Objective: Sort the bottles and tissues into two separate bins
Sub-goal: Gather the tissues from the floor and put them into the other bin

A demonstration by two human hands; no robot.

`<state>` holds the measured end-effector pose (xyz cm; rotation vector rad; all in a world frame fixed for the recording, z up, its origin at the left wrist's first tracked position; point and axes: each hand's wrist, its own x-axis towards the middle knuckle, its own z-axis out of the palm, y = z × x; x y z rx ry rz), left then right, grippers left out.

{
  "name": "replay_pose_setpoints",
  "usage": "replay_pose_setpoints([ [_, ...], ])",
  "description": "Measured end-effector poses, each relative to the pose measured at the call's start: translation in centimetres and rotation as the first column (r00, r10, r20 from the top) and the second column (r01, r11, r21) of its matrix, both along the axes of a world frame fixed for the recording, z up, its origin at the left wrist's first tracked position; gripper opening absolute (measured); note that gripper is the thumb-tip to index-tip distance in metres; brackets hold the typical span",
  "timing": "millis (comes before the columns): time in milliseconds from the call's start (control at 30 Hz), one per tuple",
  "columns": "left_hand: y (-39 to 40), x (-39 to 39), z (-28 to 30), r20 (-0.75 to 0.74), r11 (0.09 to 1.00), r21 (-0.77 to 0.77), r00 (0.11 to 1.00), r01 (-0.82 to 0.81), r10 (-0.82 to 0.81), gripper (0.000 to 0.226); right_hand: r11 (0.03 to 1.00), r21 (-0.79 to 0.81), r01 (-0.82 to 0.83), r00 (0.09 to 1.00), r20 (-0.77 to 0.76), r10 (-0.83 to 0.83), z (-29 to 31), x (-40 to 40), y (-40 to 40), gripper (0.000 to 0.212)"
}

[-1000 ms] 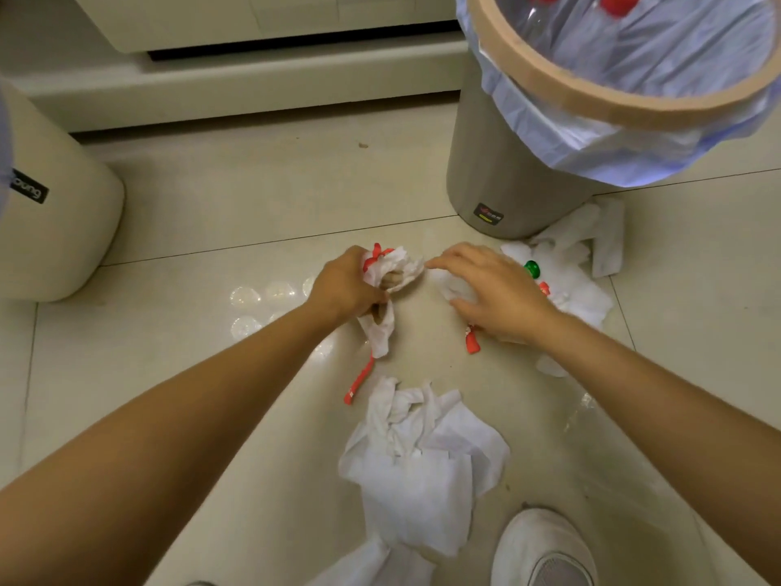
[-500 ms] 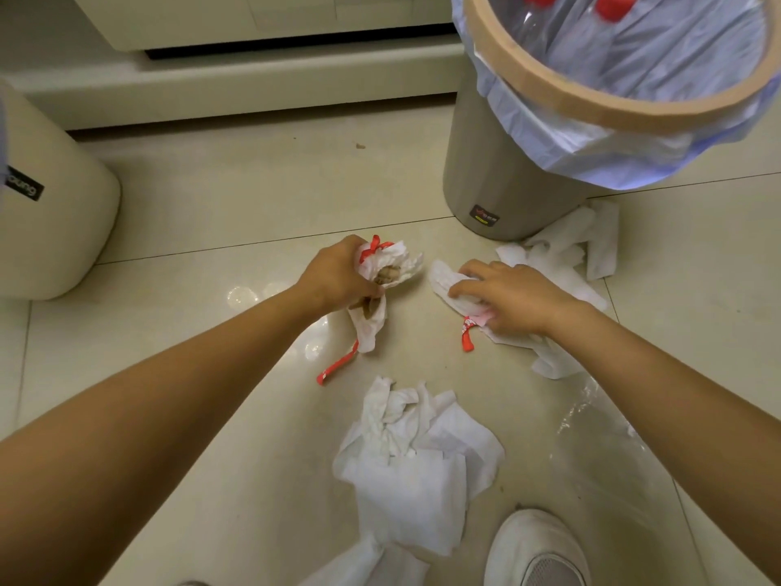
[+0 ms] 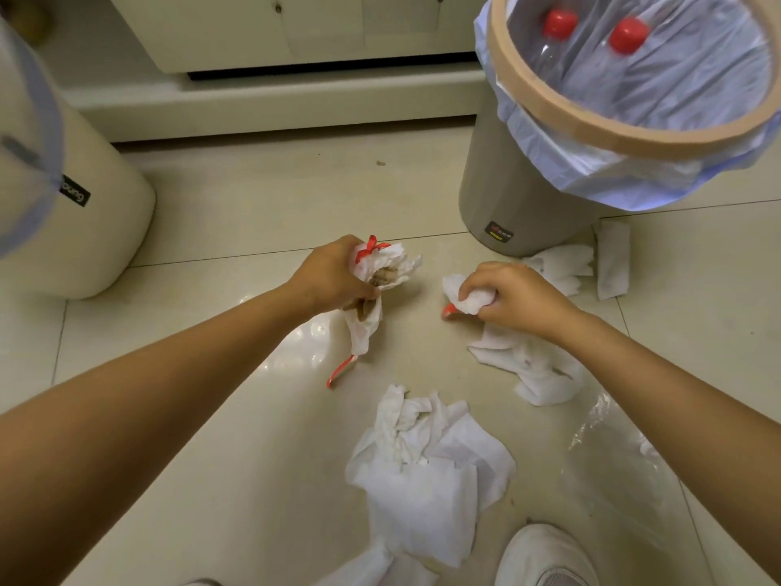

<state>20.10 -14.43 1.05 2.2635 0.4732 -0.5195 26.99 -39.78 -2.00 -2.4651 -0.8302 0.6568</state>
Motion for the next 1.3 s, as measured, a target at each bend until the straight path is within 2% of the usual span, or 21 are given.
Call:
replay_pose_setpoints([
  [133, 1.7, -0.6, 2.0, 0.017, 1.000, 0.002, 1.000, -0.018, 0.017, 0.054, 0.975, 0.202, 0.098, 0.994, -0.075, -0.084, 3.0, -0.3, 2.3, 0.023],
  [233, 3.1, -1.4, 3.8, 0.036, 0.999, 0.012, 0.999, -0.031, 0.030, 0.057, 0.959, 0.240, 0.152, 0.982, -0.143, -0.120, 5.2, -0.4, 4.0, 0.030],
  [367, 5.0, -2.7, 6.5, 0.054, 0.999, 0.026, 0.998, -0.024, 0.023, 0.059, 0.946, 0.272, 0.177, 0.973, -0.196, -0.126, 7.8, -0.3, 5.9, 0.026],
  [567, 8.8, -4.8, 11.0, 0.119, 0.999, 0.035, 0.992, -0.041, 0.037, 0.063, 0.948, 0.295, 0.119, 0.974, -0.221, -0.054, 11.8, -0.3, 9.7, 0.029],
  [733, 14.1, -6.3, 15.2, 0.244, 0.982, 0.004, 0.953, -0.187, 0.181, 0.058, 0.929, 0.364, 0.064, 0.978, -0.207, 0.014, 16.2, -0.8, 16.5, 0.027],
  [900, 19.2, -7.9, 18.4, 0.358, 0.928, -0.138, 0.856, -0.347, 0.374, 0.043, 0.906, 0.423, -0.015, 0.970, -0.213, 0.115, 20.2, -2.4, 24.5, 0.025],
  [1000, 22.4, -8.9, 19.6, 0.399, 0.874, -0.183, 0.779, -0.450, 0.485, 0.047, 0.890, 0.455, -0.039, 0.973, -0.186, 0.137, 22.3, -3.4, 28.8, 0.026],
  [1100, 25.6, -9.8, 20.8, 0.465, 0.840, -0.173, 0.709, -0.515, 0.530, 0.044, 0.866, 0.498, -0.040, 0.974, -0.173, 0.145, 24.0, -4.1, 32.3, 0.027],
  [1300, 32.9, -10.5, 22.2, 0.641, 0.744, -0.103, 0.528, -0.660, 0.557, 0.048, 0.879, 0.473, -0.062, 0.974, -0.162, 0.156, 25.7, -5.3, 37.3, 0.026],
])
